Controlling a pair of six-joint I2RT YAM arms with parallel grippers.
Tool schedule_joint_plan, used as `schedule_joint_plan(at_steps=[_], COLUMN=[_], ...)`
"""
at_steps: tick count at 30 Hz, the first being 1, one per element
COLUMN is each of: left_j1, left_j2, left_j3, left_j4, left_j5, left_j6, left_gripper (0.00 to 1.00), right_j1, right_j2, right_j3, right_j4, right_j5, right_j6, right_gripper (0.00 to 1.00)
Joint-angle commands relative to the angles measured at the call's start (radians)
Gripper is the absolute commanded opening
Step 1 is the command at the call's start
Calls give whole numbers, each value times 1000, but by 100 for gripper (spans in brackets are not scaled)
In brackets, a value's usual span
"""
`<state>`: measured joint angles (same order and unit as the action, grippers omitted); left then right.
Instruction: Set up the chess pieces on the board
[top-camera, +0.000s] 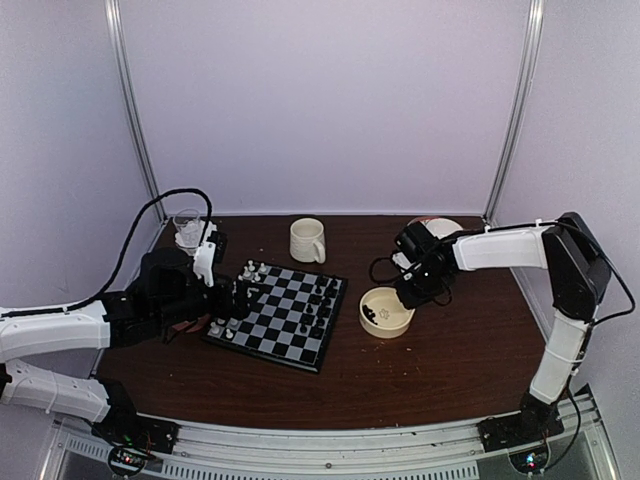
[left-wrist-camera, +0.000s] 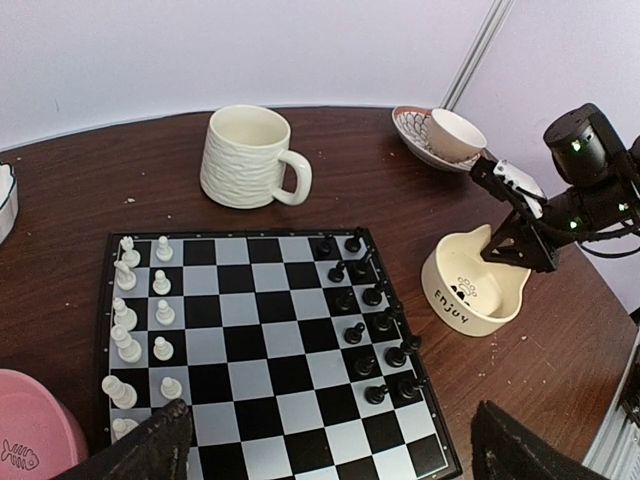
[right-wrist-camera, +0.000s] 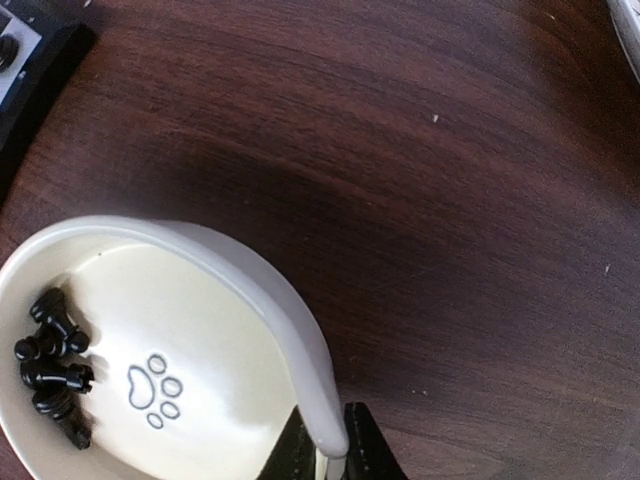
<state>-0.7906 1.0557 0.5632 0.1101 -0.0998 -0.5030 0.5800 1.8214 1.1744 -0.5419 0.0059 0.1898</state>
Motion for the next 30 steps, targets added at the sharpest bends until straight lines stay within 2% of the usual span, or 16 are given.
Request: schedule_joint_plan(at_steps=[1,4,8,14,16,18,22,30], left_j1=[7,7,7,8,7,7,7,8], left_j2=[14,24,28,22,22,22,33,46], left_j3=[33,36,40,43,41,40,47,55], left_j4=[28,27,23,19,18,24,28,23], left_j5=[11,10,11,11,15,33,72,84], left_j6=[11,12,14,18,20,23,38,32], left_gripper=[98,98,98,98,98,98,98,97], right_j1=[9,9,22,131,146,149,148,150], right_j2=[30,-24,-119,-225,-251,-270,-250,-118], right_j3=[-15,-30,-43,-57,-81,-111,-138,-101], right_j4=[18,22,6,15,63,128,226,267], right_j5=[-33,-13,58,228,181,70,-74,-125], right_j6=[17,19,3,-65,-89,-113,-134,-149], right_gripper=[20,34,38,38,36,35,31,27])
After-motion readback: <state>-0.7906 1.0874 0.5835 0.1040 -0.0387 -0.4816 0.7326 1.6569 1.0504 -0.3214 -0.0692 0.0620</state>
